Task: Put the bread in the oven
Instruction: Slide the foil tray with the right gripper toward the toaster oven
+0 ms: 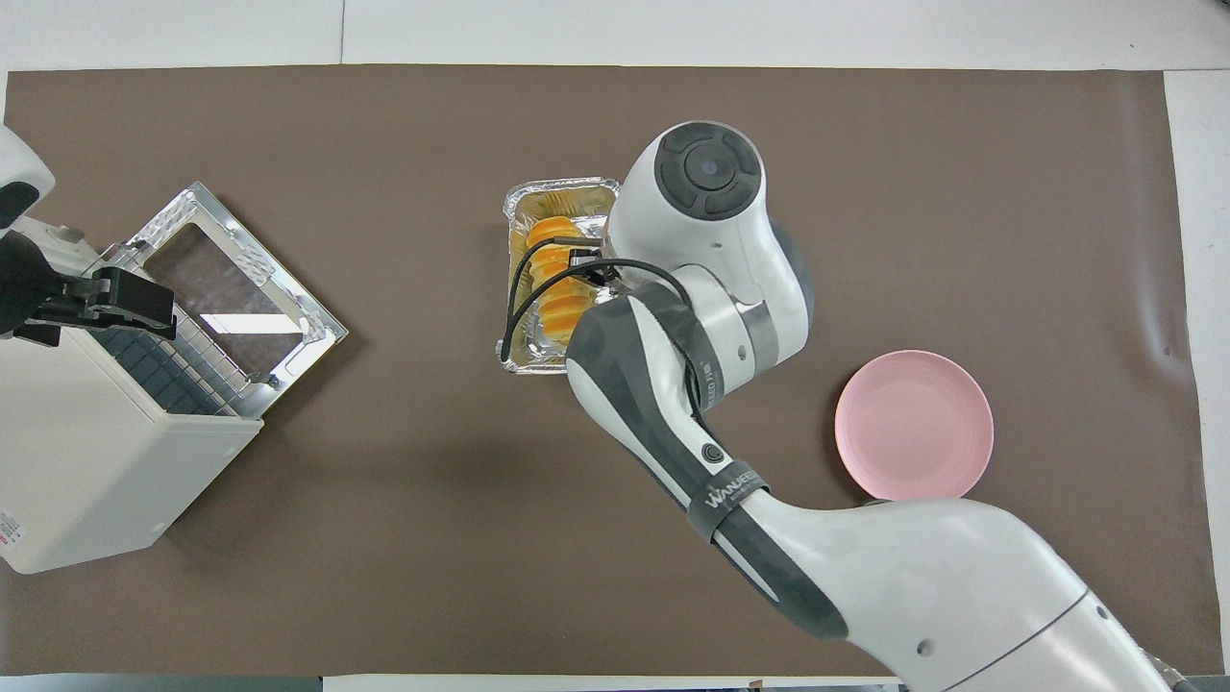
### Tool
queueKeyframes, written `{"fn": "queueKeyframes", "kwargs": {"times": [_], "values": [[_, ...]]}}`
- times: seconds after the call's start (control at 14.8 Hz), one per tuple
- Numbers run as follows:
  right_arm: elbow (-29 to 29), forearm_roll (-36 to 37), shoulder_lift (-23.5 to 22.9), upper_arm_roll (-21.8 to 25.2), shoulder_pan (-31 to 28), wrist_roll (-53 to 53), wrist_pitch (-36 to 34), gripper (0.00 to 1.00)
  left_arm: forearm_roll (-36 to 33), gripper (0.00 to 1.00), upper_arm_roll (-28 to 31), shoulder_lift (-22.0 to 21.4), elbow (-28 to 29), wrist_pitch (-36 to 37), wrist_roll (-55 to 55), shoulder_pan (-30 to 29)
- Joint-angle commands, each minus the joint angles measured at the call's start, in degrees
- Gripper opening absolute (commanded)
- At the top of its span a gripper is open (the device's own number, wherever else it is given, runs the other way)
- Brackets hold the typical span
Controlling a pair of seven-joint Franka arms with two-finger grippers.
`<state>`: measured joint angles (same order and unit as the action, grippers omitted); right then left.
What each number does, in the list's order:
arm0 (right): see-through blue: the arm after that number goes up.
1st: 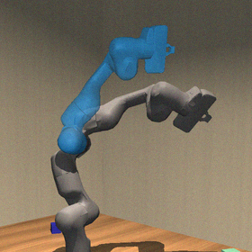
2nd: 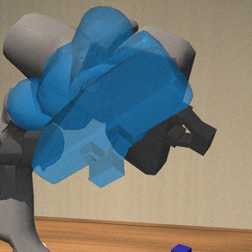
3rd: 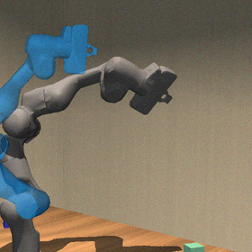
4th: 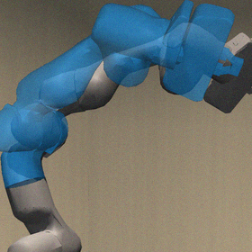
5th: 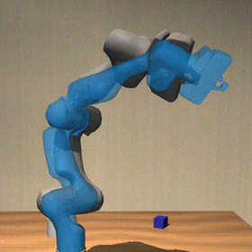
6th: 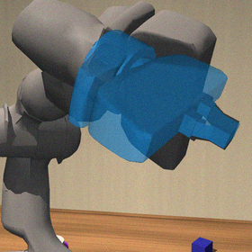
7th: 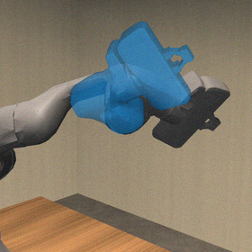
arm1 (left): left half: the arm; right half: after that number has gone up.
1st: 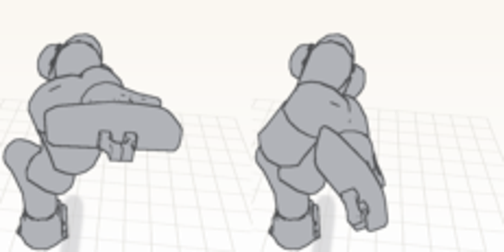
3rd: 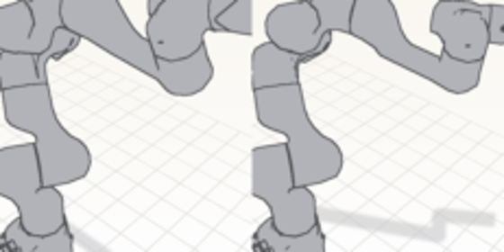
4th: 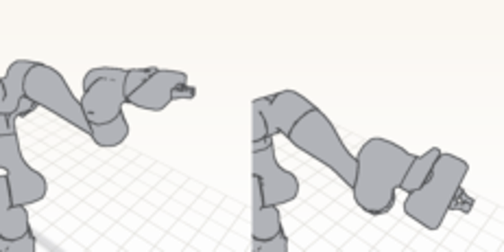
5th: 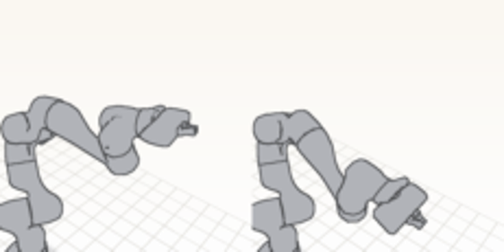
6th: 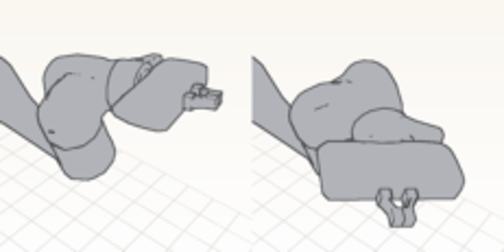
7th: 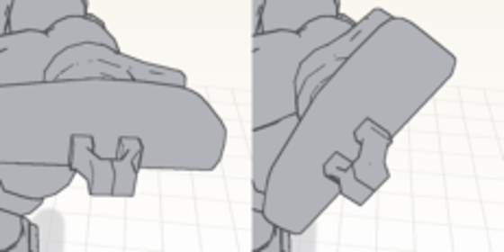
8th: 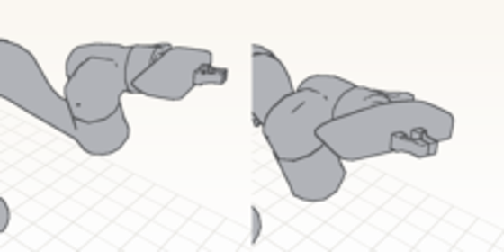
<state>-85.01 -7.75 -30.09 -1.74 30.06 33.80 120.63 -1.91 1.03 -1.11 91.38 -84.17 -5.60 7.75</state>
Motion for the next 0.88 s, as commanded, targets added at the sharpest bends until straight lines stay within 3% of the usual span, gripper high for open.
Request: {"fn": "queueKeyframes", "kwargs": {"times": [0.0,0.41,0.54,0.68,0.81], "values": [[-5.6,-1.04,1.44,0.16,1.31,0.65,5.3,0.0,0.85,1.0,-0.33,-1.79,2.13,-1.26,0.24,-0.81],[-14.64,-1.04,3.19,-1.07,1.58,-1.54,16.99,0.0,0.85,1.0,-0.33,-1.79,2.13,-1.26,0.15,-0.81],[-15.27,-0.96,3.37,-1.07,2.28,-1.81,17.62,0.0,0.85,1.0,-0.33,-1.79,2.13,-1.26,0.24,-0.81],[-15.1,-0.96,3.37,-1.07,2.28,-1.38,17.36,0.99,0.85,1.0,-0.33,-1.79,2.04,-1.26,0.24,-0.81],[-14.66,-0.96,3.46,-1.07,2.28,-1.11,16.13,1.0,0.85,1.0,-0.33,-1.79,2.04,-1.26,0.24,-0.81]]}}
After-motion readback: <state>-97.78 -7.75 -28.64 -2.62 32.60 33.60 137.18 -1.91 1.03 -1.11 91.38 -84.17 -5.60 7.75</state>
